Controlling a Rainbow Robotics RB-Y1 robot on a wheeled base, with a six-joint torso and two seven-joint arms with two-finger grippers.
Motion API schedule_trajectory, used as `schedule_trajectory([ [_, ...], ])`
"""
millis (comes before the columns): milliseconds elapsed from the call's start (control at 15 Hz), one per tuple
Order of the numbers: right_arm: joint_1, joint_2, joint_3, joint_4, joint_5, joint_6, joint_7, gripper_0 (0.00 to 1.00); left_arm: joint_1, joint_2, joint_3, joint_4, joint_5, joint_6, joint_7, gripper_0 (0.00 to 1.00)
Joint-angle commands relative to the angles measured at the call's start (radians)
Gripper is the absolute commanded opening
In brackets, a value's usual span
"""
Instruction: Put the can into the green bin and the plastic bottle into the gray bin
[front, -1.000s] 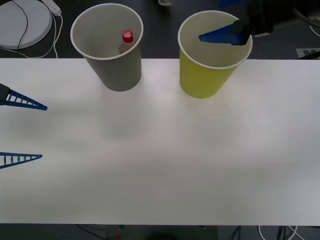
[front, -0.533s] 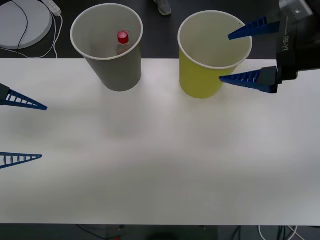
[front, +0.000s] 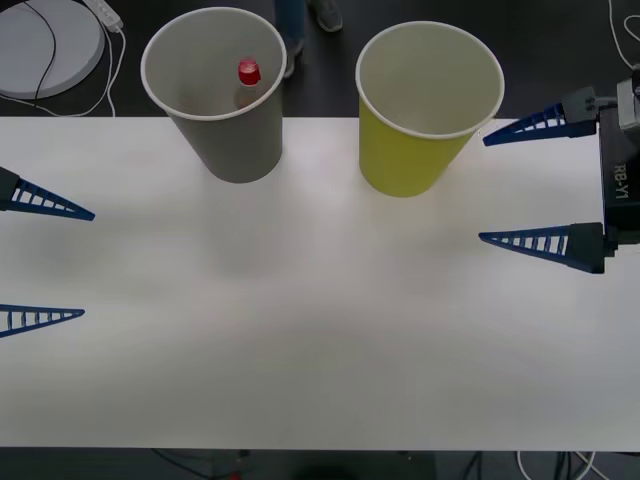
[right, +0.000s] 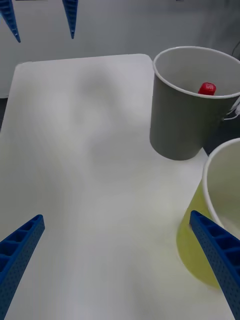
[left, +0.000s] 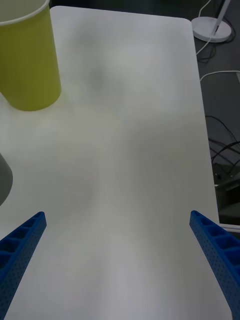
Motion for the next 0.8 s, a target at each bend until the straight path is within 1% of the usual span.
schedule_trajectory([
  [67,0.072,0.000,-0.054,-0.016,-0.019,-0.050,0.026,1.00,0.000,0.000,0.000,0.000,0.000,0.000,0.000,1.00],
  [200,0.122,0.001,-0.089,-0.033,-0.031,-0.066,0.038,1.00,0.000,0.000,0.000,0.000,0.000,0.000,0.000,1.00],
  [467,0.188,0.003,-0.114,-0.042,-0.036,-0.067,0.068,1.00,0.000,0.000,0.000,0.000,0.000,0.000,0.000,1.00],
  [667,0.214,0.004,-0.131,-0.039,-0.036,-0.086,0.090,1.00,0.000,0.000,0.000,0.000,0.000,0.000,0.000,1.00],
  [800,0.216,0.009,-0.138,-0.017,-0.045,-0.122,0.099,1.00,0.000,0.000,0.000,0.000,0.000,0.000,0.000,1.00],
])
